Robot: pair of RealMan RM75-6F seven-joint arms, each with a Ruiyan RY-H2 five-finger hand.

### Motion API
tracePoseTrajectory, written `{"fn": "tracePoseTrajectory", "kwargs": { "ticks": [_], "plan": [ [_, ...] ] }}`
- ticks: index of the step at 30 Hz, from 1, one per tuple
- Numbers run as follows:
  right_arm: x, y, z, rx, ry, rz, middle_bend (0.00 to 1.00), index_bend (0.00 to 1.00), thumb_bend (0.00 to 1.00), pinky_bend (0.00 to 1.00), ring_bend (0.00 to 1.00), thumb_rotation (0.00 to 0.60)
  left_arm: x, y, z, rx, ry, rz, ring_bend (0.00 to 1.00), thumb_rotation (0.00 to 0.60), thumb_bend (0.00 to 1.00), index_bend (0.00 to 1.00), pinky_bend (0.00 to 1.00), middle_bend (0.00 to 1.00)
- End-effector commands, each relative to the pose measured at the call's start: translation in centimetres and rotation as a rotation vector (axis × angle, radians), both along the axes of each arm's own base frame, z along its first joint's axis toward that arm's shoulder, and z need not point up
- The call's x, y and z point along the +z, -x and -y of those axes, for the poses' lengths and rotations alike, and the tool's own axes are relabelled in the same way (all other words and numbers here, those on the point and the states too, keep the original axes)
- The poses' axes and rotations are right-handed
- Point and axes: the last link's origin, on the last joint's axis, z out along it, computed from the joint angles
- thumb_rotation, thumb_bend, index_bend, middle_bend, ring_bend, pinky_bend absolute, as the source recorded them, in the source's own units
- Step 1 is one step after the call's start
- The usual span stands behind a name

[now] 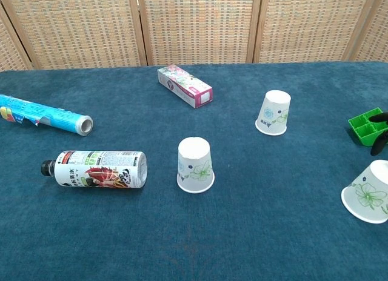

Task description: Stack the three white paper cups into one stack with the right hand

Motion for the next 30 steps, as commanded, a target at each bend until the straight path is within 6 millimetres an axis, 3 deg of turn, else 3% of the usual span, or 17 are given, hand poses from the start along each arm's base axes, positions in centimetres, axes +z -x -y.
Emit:
{"fn": "tracePoseTrajectory", "kwargs": {
  "ticks": [1, 8, 12, 21, 28, 30],
  "plan": [
    [-0.2, 0.1, 0.0, -0.004, -0.004, 0.003, 0.06, 0.37, 0.24, 0.02, 0.0, 0.6, 0.0, 0.0, 0.0, 0.0, 0.0, -0.001, 0.0, 0.6, 0.01, 0.0, 0.0, 0.0],
    [-0.9, 0.2, 0.2, -0.005, -0.015, 0.003, 0.08, 0.41, 0.25, 0.03, 0.0, 0.6, 0.0, 0.0, -0.1, 0.003, 0.001, -0.001, 0.0, 0.6, 0.01, 0.0, 0.0, 0.0],
    [-1.1, 0.6, 0.4, -0.01, -0.003, -0.005, 0.13, 0.49, 0.28, 0.05, 0.0, 0.6, 0.0, 0.0, -0.1, 0.001, -0.003, 0.002, 0.0, 0.6, 0.01, 0.0, 0.0, 0.0],
    [-0.5, 0.0, 0.5, 0.017, 0.033, 0.007, 0.17, 0.57, 0.32, 0.05, 0.0, 0.6, -0.1, 0.0, 0.0, -0.001, 0.0, -0.002, 0.0, 0.6, 0.01, 0.0, 0.0, 0.0],
    [1.1, -2.6, 1.7, 0.079, 0.07, 0.042, 0.17, 0.57, 0.33, 0.06, 0.0, 0.6, -0.1, 0.0, -0.1, 0.0, -0.001, -0.004, 0.0, 0.6, 0.01, 0.0, 0.0, 0.0],
    [1.8, -4.2, 2.6, 0.117, 0.095, 0.054, 0.17, 0.56, 0.33, 0.06, 0.0, 0.6, -0.1, 0.0, -0.1, -0.001, -0.002, -0.005, 0.0, 0.6, 0.01, 0.0, 0.0, 0.0]
  ]
}}
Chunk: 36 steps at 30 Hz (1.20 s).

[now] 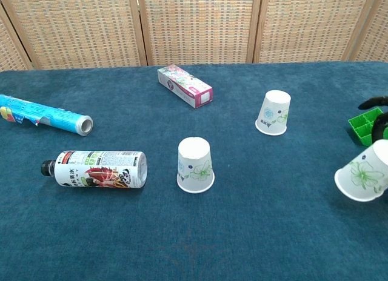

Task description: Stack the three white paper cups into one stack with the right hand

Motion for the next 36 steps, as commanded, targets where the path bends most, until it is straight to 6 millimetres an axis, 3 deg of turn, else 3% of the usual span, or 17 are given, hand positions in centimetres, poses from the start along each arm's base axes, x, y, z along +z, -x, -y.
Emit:
{"fn": "tracePoseTrajectory", "kwargs": {
  "ticks": [1, 7, 19, 36],
  "plan": [
    [1.2, -2.2, 1.4, 0.052, 0.037, 0.01, 0.17, 0.56, 0.33, 0.06, 0.0, 0.6, 0.0, 0.0, 0.0, -0.001, 0.0, 0.0, 0.0, 0.6, 0.01, 0.0, 0.0, 0.0],
    [2.0, -5.7, 4.1, 0.105, 0.076, 0.034, 0.17, 0.57, 0.33, 0.08, 0.0, 0.6, 0.1, 0.1, -0.2, 0.005, -0.003, 0.004, 0.0, 0.6, 0.01, 0.0, 0.0, 0.0],
    [0.2, -10.1, 9.4, 0.118, 0.105, 0.028, 0.18, 0.58, 0.32, 0.1, 0.03, 0.6, -0.2, 0.6, -0.8, 0.03, 0.012, 0.002, 0.0, 0.6, 0.01, 0.0, 0.0, 0.0],
    [-1.9, -10.5, 14.2, 0.049, 0.138, 0.017, 0.2, 0.59, 0.32, 0.12, 0.05, 0.6, 0.6, 0.5, -0.8, 0.027, -0.015, 0.018, 0.0, 0.6, 0.01, 0.0, 0.0, 0.0]
  ]
}}
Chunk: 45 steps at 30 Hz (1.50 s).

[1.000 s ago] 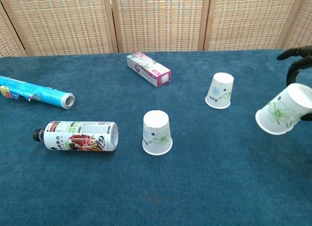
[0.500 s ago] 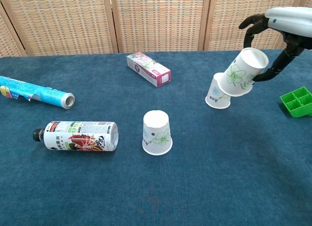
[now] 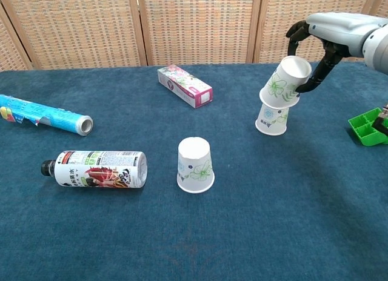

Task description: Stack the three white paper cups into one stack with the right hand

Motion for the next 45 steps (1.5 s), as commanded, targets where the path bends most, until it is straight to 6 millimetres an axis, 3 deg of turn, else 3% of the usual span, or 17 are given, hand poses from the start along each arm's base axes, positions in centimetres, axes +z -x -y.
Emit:
{"fn": "tracePoseTrajectory", "kwargs": {
  "ticks": [1, 23, 30, 45],
  "plan": [
    [-0.3, -0.1, 0.5, -0.009, -0.006, 0.004, 0.2, 0.59, 0.32, 0.12, 0.05, 0.6, 0.0, 0.0, 0.0, 0.0, -0.001, 0.0, 0.0, 0.6, 0.01, 0.0, 0.0, 0.0],
    [-2.7, 0.4, 3.5, -0.015, 0.03, -0.074, 0.2, 0.59, 0.31, 0.12, 0.05, 0.6, 0.2, 0.0, 0.0, 0.005, -0.007, -0.001, 0.0, 0.6, 0.01, 0.0, 0.0, 0.0],
    [-1.9, 0.5, 4.2, -0.019, 0.094, -0.096, 0.21, 0.59, 0.3, 0.12, 0.05, 0.6, -0.1, 0.1, -0.2, 0.011, 0.002, -0.006, 0.0, 0.6, 0.01, 0.0, 0.0, 0.0],
    [-1.3, 0.9, 3.4, -0.063, 0.075, -0.149, 0.2, 0.59, 0.3, 0.12, 0.06, 0.6, -0.2, 0.1, -0.2, 0.01, 0.01, -0.007, 0.0, 0.6, 0.01, 0.0, 0.0, 0.0]
  ]
}}
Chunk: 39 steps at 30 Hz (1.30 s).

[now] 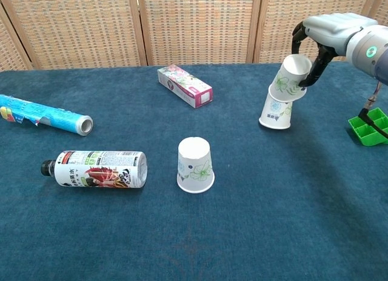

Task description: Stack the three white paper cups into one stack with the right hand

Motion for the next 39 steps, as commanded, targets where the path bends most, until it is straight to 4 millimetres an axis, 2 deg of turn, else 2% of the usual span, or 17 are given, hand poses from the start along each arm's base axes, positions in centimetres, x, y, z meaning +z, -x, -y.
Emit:
{"fn": "tracePoseTrajectory", "kwargs": {
  "ticks": [1, 10, 18, 20, 25, 27, 33, 39],
  "plan": [
    [-0.1, 0.0, -0.4, -0.008, -0.021, -0.017, 0.2, 0.59, 0.3, 0.12, 0.06, 0.6, 0.0, 0.0, 0.0, -0.001, 0.002, -0.001, 0.0, 0.6, 0.01, 0.0, 0.0, 0.0],
    [0.1, -0.5, -1.4, -0.022, -0.06, -0.048, 0.21, 0.6, 0.3, 0.12, 0.06, 0.6, -0.1, 0.0, 0.0, -0.001, 0.011, -0.001, 0.0, 0.6, 0.01, 0.0, 0.0, 0.0],
    [0.0, -0.8, -0.9, -0.02, -0.06, -0.05, 0.2, 0.59, 0.3, 0.12, 0.06, 0.6, -0.2, 0.0, 0.1, -0.005, 0.017, -0.001, 0.0, 0.6, 0.01, 0.0, 0.0, 0.0],
    [-0.1, -0.8, -0.9, -0.013, -0.058, -0.048, 0.18, 0.56, 0.3, 0.12, 0.06, 0.6, -0.3, 0.0, 0.1, -0.006, 0.019, -0.003, 0.0, 0.6, 0.01, 0.0, 0.0, 0.0],
    [-0.4, -0.8, -0.9, -0.002, -0.06, -0.054, 0.11, 0.36, 0.25, 0.11, 0.04, 0.6, -0.4, 0.0, 0.0, -0.003, 0.02, -0.004, 0.0, 0.6, 0.01, 0.0, 0.0, 0.0],
    [-0.4, -0.7, -1.0, -0.006, -0.062, -0.05, 0.1, 0.32, 0.25, 0.11, 0.04, 0.6, -0.4, 0.0, 0.0, -0.001, 0.022, -0.004, 0.0, 0.6, 0.01, 0.0, 0.0, 0.0],
    [-0.3, -0.7, -1.3, 0.004, -0.06, -0.053, 0.09, 0.31, 0.25, 0.11, 0.04, 0.6, -0.5, 0.0, 0.0, -0.003, 0.023, -0.004, 0.0, 0.6, 0.01, 0.0, 0.0, 0.0],
    [0.4, -0.7, -2.5, 0.034, -0.064, -0.057, 0.09, 0.31, 0.24, 0.11, 0.04, 0.6, -0.3, 0.1, 0.0, 0.0, 0.02, -0.001, 0.0, 0.6, 0.01, 0.0, 0.0, 0.0]
  ]
}}
